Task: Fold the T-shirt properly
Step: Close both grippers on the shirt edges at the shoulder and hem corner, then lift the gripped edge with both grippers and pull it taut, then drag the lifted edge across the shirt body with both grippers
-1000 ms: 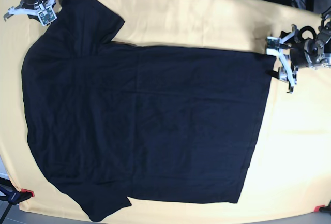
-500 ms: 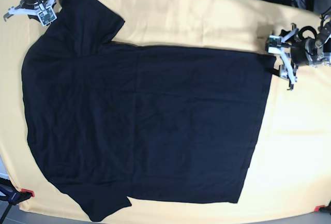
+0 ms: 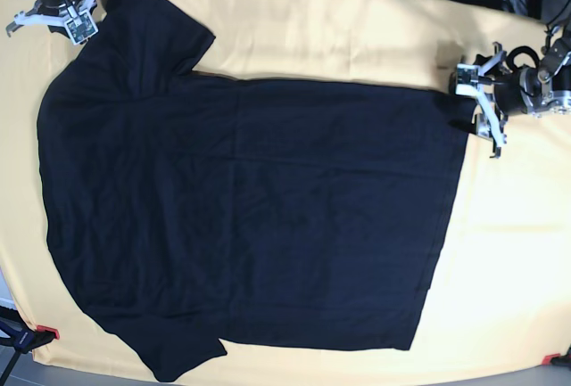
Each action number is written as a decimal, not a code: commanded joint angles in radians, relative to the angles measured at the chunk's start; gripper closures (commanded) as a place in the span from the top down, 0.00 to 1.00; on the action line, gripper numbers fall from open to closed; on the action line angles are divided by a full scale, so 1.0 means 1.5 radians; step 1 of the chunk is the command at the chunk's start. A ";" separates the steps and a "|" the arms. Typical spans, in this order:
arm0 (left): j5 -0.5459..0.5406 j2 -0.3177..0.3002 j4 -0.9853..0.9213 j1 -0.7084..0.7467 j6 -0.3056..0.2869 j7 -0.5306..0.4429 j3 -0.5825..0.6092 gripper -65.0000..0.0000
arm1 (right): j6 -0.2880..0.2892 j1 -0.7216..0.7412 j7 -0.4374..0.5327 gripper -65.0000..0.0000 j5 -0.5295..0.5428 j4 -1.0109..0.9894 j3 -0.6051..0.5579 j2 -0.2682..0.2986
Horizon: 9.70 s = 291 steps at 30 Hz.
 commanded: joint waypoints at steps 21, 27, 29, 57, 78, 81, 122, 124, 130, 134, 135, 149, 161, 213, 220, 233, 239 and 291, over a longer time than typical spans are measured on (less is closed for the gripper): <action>-0.002 0.013 -0.016 -0.033 -0.010 -0.005 -0.006 0.00 | -0.005 -0.007 0.010 0.00 -0.003 0.012 0.004 0.006; -0.002 0.011 0.030 -0.033 -0.010 -0.002 -0.006 0.00 | -0.005 0.012 0.017 0.08 -0.005 0.012 0.004 0.006; -0.010 0.011 0.047 -0.033 -0.010 0.014 -0.006 0.00 | -0.005 0.023 0.017 0.20 -0.005 0.011 0.004 0.008; -0.052 -0.009 0.069 -0.033 -0.010 0.061 -0.006 0.00 | 0.158 0.196 0.001 0.39 0.120 -0.269 0.004 0.106; -0.052 -0.009 0.069 -0.033 -0.010 0.060 -0.006 0.00 | 0.216 0.165 -0.056 0.39 0.212 -0.141 0.004 0.108; -0.052 -0.009 0.069 -0.033 -0.010 0.061 -0.006 0.00 | 0.216 0.151 -0.055 0.41 0.212 -0.128 0.004 0.107; -0.052 -0.009 0.069 -0.033 -0.010 0.058 -0.006 0.00 | 0.160 0.175 0.017 0.44 0.199 -0.268 0.003 0.106; -0.052 -0.009 0.069 -0.033 -0.010 0.058 -0.006 0.00 | 0.159 0.179 0.017 0.33 0.200 -0.268 0.003 0.106; -0.052 -0.009 0.069 -0.033 -0.010 0.058 -0.006 0.00 | 0.175 0.179 0.017 0.00 0.204 -0.267 0.003 0.106; -0.052 -0.009 0.069 -0.033 -0.010 0.058 -0.006 0.00 | 0.160 0.179 0.002 0.00 0.204 -0.237 0.003 0.106; -0.052 -0.009 0.070 -0.033 -0.010 0.058 -0.006 0.00 | 0.150 0.177 0.002 0.00 0.204 -0.222 0.003 0.106; -0.065 -0.025 0.173 -0.033 0.032 0.106 -0.006 0.00 | 0.055 0.173 -0.042 0.00 0.080 -0.097 0.004 0.106; -0.147 -0.069 0.185 -0.020 -0.013 0.135 -0.006 0.00 | 0.091 0.071 -0.049 0.00 0.126 -0.087 0.115 0.106; -0.418 -0.207 0.414 0.108 0.070 0.758 -0.009 0.00 | 0.183 0.006 -0.064 0.00 0.294 -0.042 0.200 0.104; -0.335 -0.207 0.414 0.195 0.127 0.799 -0.009 0.00 | 0.193 0.006 -0.062 0.00 0.293 -0.042 0.200 0.104; -0.288 -0.207 0.414 0.203 0.143 0.798 -0.009 0.00 | 0.180 -0.037 -0.079 0.00 0.252 -0.024 0.200 0.104; -0.260 -0.207 0.414 0.203 0.148 0.782 -0.009 0.00 | 0.137 -0.037 -0.079 0.00 0.251 0.012 0.200 0.104; -0.427 0.047 0.074 -0.288 0.008 0.351 -0.009 0.00 | 0.154 0.387 0.013 0.00 0.260 -0.274 0.036 0.229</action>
